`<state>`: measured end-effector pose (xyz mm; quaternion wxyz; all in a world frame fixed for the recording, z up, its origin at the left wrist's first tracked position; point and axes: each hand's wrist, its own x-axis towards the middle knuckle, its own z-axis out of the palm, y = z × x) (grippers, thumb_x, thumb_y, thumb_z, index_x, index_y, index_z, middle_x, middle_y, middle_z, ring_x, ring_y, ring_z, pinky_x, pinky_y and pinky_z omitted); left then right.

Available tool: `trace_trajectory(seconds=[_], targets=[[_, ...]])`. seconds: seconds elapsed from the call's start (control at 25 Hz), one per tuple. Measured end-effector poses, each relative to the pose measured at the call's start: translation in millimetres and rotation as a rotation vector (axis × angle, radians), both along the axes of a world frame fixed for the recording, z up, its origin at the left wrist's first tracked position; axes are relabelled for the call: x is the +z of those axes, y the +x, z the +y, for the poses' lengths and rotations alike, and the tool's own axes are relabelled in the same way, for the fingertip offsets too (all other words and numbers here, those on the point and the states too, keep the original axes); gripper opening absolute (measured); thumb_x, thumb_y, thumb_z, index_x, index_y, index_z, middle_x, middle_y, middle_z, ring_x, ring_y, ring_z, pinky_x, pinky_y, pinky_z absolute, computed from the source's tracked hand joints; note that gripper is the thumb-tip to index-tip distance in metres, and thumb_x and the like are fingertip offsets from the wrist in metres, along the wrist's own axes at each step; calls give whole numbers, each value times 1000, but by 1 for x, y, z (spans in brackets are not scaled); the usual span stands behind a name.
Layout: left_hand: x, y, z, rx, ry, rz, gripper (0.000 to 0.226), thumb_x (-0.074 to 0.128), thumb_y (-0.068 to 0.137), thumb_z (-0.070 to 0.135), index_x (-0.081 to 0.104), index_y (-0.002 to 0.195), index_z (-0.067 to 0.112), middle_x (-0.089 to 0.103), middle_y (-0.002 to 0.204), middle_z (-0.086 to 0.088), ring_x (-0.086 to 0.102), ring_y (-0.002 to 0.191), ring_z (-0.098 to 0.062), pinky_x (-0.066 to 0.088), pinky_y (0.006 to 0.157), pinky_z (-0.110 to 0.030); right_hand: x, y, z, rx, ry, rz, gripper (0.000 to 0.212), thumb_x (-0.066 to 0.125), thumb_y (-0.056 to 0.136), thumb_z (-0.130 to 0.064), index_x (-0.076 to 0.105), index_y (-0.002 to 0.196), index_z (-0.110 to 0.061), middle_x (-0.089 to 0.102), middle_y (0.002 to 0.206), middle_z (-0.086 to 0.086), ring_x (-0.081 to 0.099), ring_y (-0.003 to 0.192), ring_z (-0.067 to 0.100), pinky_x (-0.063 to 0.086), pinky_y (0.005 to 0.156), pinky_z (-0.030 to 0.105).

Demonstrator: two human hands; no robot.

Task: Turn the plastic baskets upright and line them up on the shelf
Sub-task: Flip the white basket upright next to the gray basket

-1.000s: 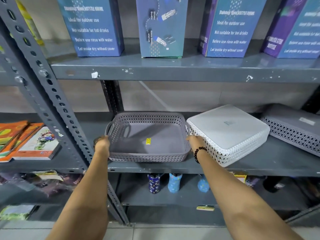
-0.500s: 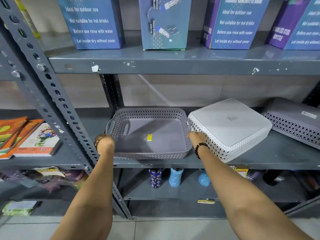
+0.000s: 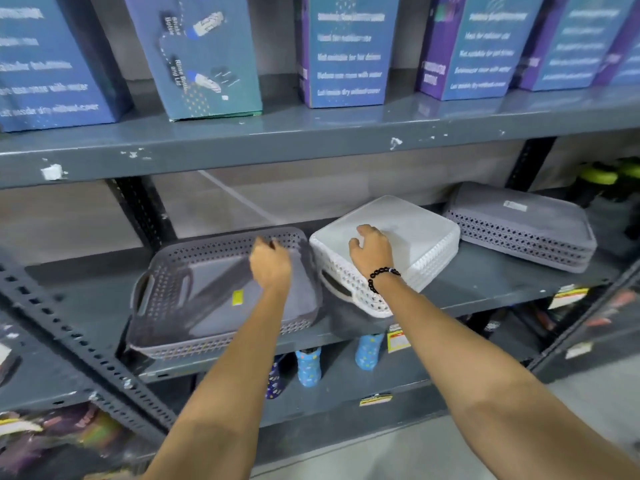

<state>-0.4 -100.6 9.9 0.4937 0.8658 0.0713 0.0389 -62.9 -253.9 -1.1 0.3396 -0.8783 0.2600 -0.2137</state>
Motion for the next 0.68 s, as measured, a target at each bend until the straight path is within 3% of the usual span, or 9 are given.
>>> trace_trajectory(seconds=[0.2,0.28,0.4,0.48,0.68], targets=[[-4,-27,-122,-105,-93,110,45,41,99,24,45,133,-6,53,132,-26,52,120,-39,43,95,-42,5,-15,-100,-67,-103,141,42,46,93,-17,46,129,5,51,131,25,47,122,38,43,99,41],[-12,-28,-159,-54,-83,147,57,41,98,28,32,141,-8,42,144,-25,44,130,-38,40,105,-42,3,-14,-147,-69,-149,233,45,44,94,-21,44,130,5,48,132,26,45,124,39,41,101,43],[-20,-20,-183,84,13,166,71,42,97,32,15,146,-10,19,155,-27,22,143,-39,23,118,-46,1,-7,-201,-31,-206,377,51,40,96,-31,40,134,4,42,139,25,40,129,39,36,107,46],[-25,-14,-187,189,35,215,73,43,95,35,17,146,-9,21,154,-27,22,143,-40,21,118,-46,0,0,-228,39,-194,443,56,36,97,-35,36,137,4,38,143,25,36,133,37,33,111,46],[-46,-12,-176,396,-166,400,69,46,88,42,36,140,-3,44,144,-19,46,128,-37,40,107,-45,-7,8,-256,141,-29,567,64,33,96,-46,32,142,-1,36,149,21,36,136,35,32,110,44]])
